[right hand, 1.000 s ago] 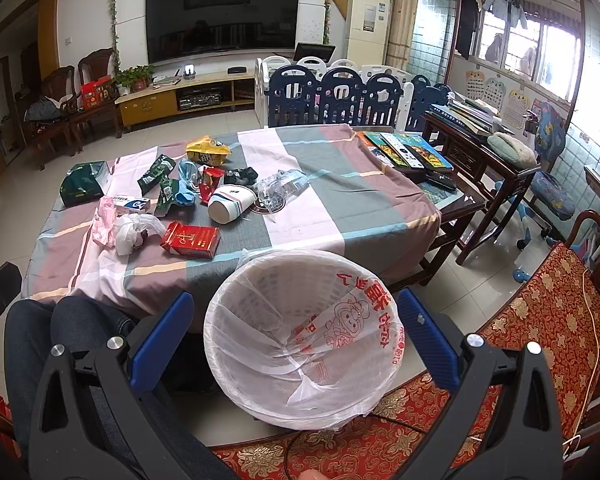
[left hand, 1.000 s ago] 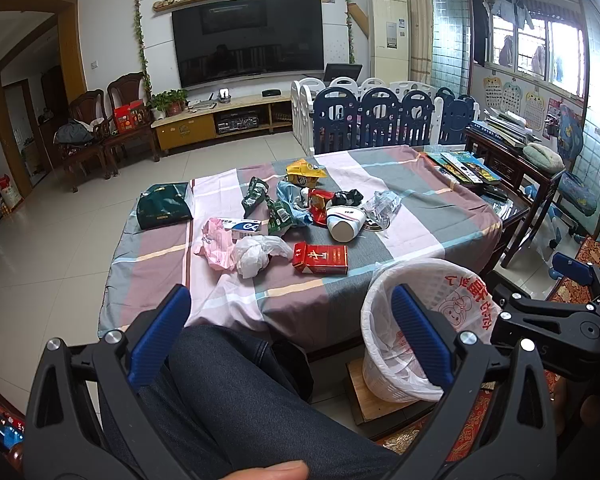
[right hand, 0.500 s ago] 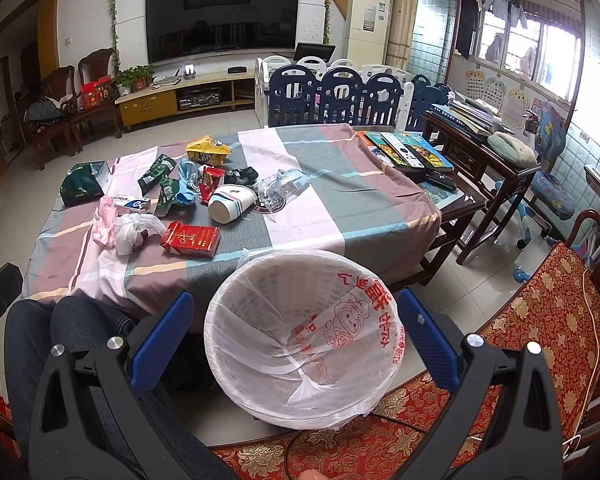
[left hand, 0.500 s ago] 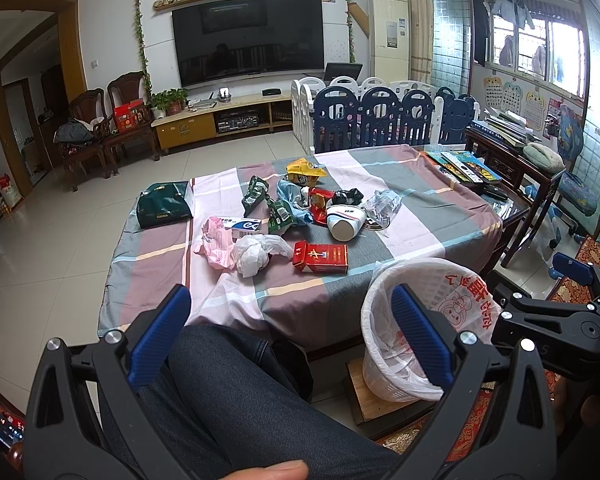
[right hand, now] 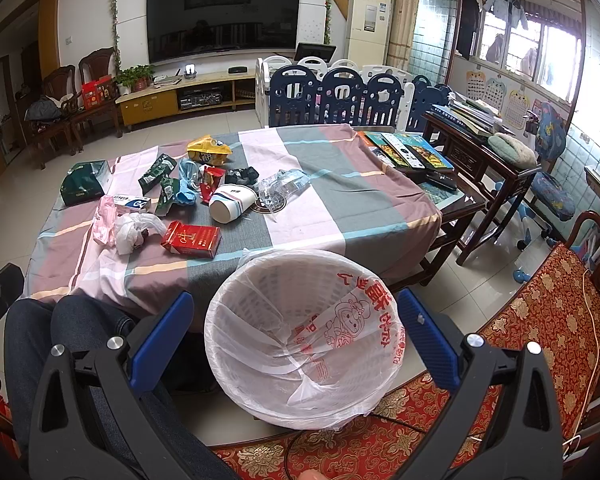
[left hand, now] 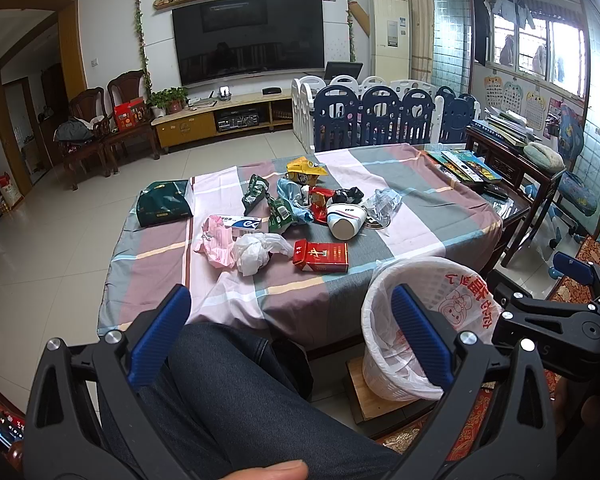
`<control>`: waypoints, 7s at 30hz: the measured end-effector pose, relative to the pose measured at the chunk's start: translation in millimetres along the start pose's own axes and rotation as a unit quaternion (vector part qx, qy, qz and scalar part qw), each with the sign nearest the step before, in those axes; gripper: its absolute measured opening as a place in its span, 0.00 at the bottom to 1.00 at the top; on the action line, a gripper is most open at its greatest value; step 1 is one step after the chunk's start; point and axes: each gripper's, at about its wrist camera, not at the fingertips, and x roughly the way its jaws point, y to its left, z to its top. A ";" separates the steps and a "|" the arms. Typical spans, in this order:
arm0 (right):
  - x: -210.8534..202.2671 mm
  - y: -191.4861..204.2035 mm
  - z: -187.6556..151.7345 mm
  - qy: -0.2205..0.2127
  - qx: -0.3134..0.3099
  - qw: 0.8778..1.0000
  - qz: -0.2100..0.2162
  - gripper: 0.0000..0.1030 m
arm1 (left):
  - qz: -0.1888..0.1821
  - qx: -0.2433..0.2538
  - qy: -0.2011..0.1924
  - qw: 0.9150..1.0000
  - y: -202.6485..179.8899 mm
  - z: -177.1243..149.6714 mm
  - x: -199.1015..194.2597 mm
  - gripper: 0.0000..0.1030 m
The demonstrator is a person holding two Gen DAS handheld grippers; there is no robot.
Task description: Collect trash
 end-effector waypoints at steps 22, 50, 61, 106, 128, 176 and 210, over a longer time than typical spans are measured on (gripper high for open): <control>-1.4 -1.0 -1.1 -0.006 0.001 1.000 0.007 0.97 | 0.000 -0.003 0.003 1.000 -0.7 -5.7 0.2 0.97; -0.4 -2.0 -3.2 -0.002 0.001 1.000 0.004 0.97 | -0.001 -0.003 0.005 1.000 1.8 -3.9 1.4 0.97; -0.1 -1.9 -3.2 -0.002 0.002 1.000 0.003 0.97 | -0.001 -0.004 0.006 1.000 2.8 -1.7 1.9 0.97; 270.2 224.5 66.1 0.150 -0.193 0.938 0.245 0.75 | 0.120 -0.213 0.162 0.956 196.9 -49.9 224.6 0.86; 240.2 234.1 78.7 0.125 -0.108 0.942 0.291 0.21 | 0.137 -0.253 0.195 0.938 230.5 -81.6 222.7 0.91; 91.9 54.6 51.6 0.022 -0.017 0.980 0.195 0.21 | 0.044 -0.098 0.037 0.994 89.9 -1.6 132.3 0.18; 130.8 -51.9 -24.0 0.155 0.072 0.985 0.027 0.79 | 0.004 -0.016 0.010 1.000 11.3 5.1 78.8 0.18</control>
